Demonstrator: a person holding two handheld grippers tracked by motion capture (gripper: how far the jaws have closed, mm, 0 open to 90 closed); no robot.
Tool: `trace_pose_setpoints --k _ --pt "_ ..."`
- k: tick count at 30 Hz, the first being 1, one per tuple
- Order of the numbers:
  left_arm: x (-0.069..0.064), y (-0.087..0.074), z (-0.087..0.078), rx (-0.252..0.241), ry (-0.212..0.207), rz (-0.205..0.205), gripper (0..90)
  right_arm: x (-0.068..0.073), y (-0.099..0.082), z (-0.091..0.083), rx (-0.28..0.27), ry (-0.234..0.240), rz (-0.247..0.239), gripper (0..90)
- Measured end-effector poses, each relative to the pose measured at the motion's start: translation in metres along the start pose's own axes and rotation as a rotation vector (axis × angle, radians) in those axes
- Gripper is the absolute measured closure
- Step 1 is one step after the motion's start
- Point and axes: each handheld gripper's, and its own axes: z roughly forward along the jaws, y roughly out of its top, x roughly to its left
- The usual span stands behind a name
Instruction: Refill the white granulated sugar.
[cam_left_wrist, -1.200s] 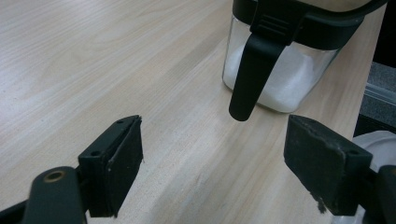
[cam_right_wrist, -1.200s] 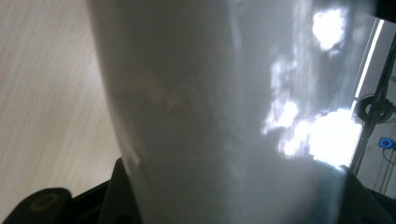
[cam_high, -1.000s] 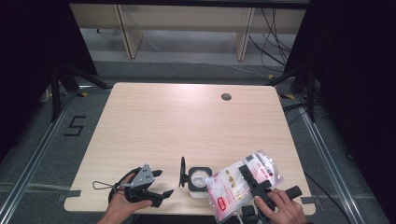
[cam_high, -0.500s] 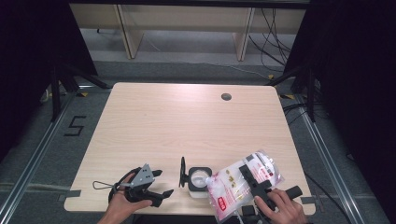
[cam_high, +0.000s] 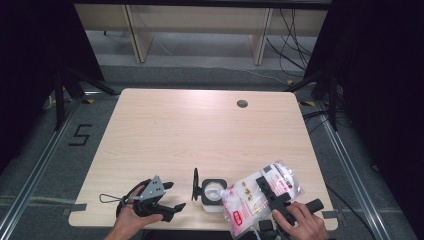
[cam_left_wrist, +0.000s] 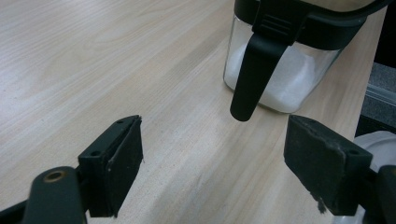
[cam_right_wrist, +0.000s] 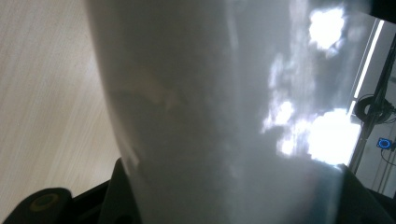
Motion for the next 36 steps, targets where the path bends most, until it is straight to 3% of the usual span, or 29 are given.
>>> trace_pose_setpoints --k 5,7,8,9,11,15,16,36 --pt "0.0015 0.0003 -0.0007 0.009 0.001 0.019 19.3 -0.0004 0.0 -0.0003 0.002 -0.001 -0.004 54.3" --pt "0.0003 -0.0001 -0.0006 0.007 0.006 0.003 19.3 -0.0005 -0.0001 -0.0005 0.001 -0.001 -0.004 54.3" --pt "0.0015 0.0002 -0.0005 0.007 0.003 0.02 19.3 -0.0006 -0.0002 -0.0003 0.001 -0.001 -0.004 54.3" --pt "0.0003 -0.0003 -0.0004 0.01 0.004 -0.006 19.3 -0.0008 -0.0003 -0.0002 0.002 -0.001 -0.007 54.3" --pt "0.0002 -0.0003 -0.0005 0.009 0.006 -0.008 19.3 -0.0007 -0.0002 -0.0003 0.003 -0.001 -0.006 54.3" --pt "0.0016 0.0002 -0.0007 0.01 0.002 0.02 19.3 -0.0012 -0.0001 -0.0006 0.003 -0.001 -0.009 54.4" --pt "0.0001 -0.0003 -0.0006 0.007 0.011 -0.006 19.3 -0.0012 0.0 -0.0007 0.003 -0.002 -0.011 54.3" --pt "0.0002 -0.0004 -0.0004 0.009 0.005 -0.01 19.3 -0.0026 -0.0007 -0.0011 0.002 -0.009 -0.024 54.4"
